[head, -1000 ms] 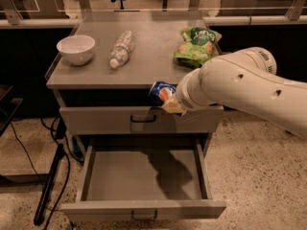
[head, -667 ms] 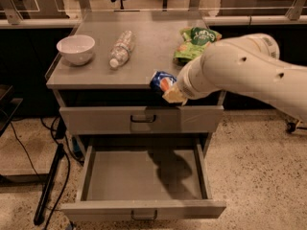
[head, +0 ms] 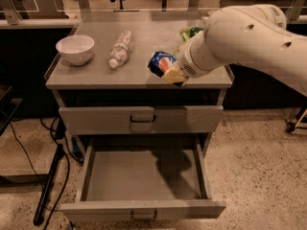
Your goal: Pick pepsi can from middle drawer and place on counter
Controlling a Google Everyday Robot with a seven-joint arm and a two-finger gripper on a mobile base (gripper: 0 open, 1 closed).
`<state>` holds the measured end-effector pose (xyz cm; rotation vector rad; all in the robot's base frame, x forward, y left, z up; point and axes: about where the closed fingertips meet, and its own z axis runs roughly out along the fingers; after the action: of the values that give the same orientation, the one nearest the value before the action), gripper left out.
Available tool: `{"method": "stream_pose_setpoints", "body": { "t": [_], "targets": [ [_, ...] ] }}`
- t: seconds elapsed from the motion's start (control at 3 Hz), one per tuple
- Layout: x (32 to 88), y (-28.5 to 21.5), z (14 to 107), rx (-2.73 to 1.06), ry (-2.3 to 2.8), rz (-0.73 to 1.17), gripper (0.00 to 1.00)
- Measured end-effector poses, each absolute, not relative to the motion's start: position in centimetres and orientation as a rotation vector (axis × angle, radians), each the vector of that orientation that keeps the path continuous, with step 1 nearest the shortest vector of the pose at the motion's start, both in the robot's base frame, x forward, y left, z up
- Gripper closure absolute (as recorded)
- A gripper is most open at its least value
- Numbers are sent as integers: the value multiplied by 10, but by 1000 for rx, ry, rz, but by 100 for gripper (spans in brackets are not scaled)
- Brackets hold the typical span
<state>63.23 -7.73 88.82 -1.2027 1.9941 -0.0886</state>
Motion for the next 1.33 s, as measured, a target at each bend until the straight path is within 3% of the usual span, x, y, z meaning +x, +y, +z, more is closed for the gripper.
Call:
{"method": "stream_pose_setpoints", "body": {
  "t": [1.33],
  "targets": [
    [680,-45,880,-1308,1997,96,100]
  ]
}}
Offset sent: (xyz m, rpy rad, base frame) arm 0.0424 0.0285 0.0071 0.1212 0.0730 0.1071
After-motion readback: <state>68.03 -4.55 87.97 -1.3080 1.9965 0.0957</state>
